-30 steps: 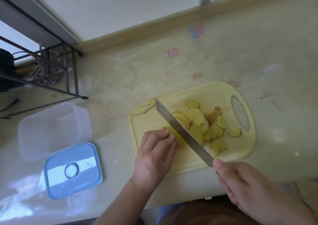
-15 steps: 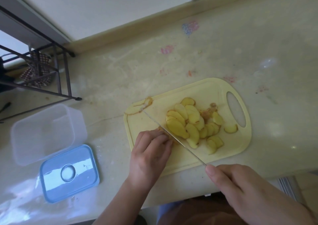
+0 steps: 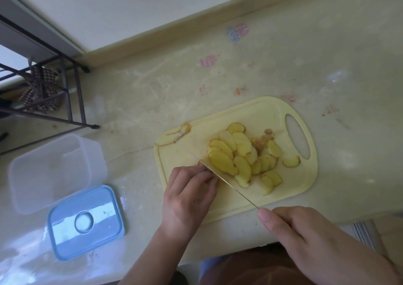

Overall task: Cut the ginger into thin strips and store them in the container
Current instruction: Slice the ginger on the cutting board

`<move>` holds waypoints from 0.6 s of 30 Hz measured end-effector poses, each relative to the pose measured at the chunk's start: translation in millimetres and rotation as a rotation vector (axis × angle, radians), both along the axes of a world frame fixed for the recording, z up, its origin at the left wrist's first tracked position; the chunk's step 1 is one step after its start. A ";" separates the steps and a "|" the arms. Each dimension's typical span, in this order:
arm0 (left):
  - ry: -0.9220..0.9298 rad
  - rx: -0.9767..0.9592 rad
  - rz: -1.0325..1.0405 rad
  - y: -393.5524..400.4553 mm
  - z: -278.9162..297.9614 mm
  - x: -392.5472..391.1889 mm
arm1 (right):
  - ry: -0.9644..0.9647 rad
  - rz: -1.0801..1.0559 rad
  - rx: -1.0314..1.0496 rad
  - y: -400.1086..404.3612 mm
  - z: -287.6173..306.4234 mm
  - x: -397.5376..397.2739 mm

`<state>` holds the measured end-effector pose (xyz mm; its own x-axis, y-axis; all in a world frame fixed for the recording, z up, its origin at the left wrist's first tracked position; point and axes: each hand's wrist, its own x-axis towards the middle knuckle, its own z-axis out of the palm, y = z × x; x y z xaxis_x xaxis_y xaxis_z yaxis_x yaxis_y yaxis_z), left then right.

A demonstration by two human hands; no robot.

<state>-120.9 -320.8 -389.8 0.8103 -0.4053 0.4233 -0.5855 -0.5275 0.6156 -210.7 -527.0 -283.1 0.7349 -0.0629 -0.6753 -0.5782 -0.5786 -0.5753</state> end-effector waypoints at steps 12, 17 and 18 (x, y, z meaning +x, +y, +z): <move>-0.007 0.022 0.005 3.7 -2.6 1.1 | 0.046 -0.009 0.047 10.2 -0.9 5.4; 0.015 0.002 0.021 5.0 -5.9 0.8 | 0.073 -0.003 0.042 10.8 -3.9 9.6; 0.015 0.004 0.023 4.4 -6.8 1.5 | 0.039 0.008 0.050 12.2 -8.8 15.3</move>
